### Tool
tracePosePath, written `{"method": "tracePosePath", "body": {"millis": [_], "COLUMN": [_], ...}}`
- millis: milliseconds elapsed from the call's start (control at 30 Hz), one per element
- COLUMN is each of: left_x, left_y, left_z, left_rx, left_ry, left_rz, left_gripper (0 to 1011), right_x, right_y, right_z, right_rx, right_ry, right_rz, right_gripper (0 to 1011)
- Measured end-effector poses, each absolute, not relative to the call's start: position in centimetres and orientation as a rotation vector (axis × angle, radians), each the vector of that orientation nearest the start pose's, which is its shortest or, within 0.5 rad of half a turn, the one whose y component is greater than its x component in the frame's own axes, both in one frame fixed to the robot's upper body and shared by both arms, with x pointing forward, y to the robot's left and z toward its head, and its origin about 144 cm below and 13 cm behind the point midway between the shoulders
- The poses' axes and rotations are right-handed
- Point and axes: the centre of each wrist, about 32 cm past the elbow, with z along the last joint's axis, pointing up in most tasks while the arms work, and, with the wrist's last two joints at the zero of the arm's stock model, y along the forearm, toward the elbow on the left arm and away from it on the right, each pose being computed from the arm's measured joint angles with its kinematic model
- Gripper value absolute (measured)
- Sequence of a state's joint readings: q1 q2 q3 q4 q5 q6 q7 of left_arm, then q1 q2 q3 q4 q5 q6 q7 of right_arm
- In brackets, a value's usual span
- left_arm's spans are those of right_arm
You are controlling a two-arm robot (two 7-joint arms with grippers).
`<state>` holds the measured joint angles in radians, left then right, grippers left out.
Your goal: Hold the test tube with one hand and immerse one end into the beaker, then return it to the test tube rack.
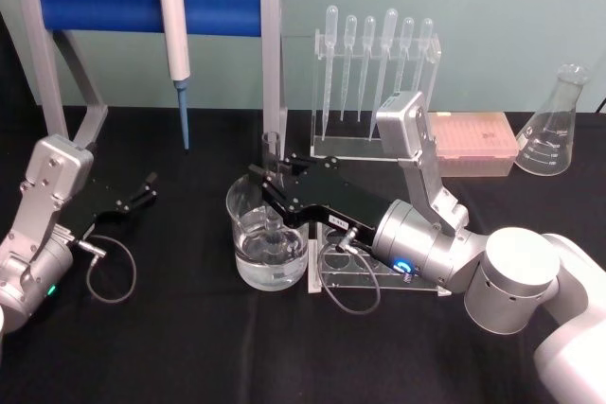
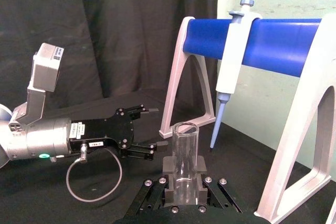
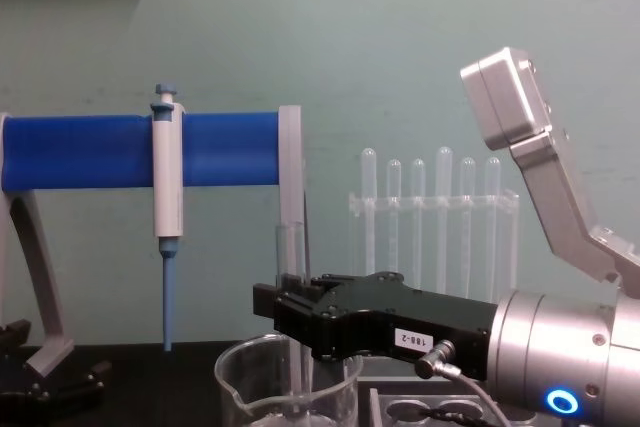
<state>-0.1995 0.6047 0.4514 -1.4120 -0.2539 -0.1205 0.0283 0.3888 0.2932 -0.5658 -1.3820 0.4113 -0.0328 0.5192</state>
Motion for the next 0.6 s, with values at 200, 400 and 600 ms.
{"method": "tracePosePath", "body": {"millis": [200, 400, 600], "left_x": [48.86, 48.86, 48.86], "left_y": [30.97, 30.97, 30.96], "left_z": [113.98, 113.98, 113.98], "left_rx": [0.304, 0.304, 0.304], "left_ry": [-0.285, -0.285, -0.285], "left_rz": [1.248, 1.248, 1.248], "left_gripper": [1000, 1000, 1000], "right_x": [53.09, 53.09, 53.09], "right_y": [-16.61, -16.61, -16.61], "right_z": [118.05, 118.05, 118.05], "right_rx": [0.004, 0.004, 0.004], "right_ry": [-0.052, -0.052, -0.052], "right_rz": [-0.584, -0.584, -0.584], "right_gripper": [225, 224, 224]}}
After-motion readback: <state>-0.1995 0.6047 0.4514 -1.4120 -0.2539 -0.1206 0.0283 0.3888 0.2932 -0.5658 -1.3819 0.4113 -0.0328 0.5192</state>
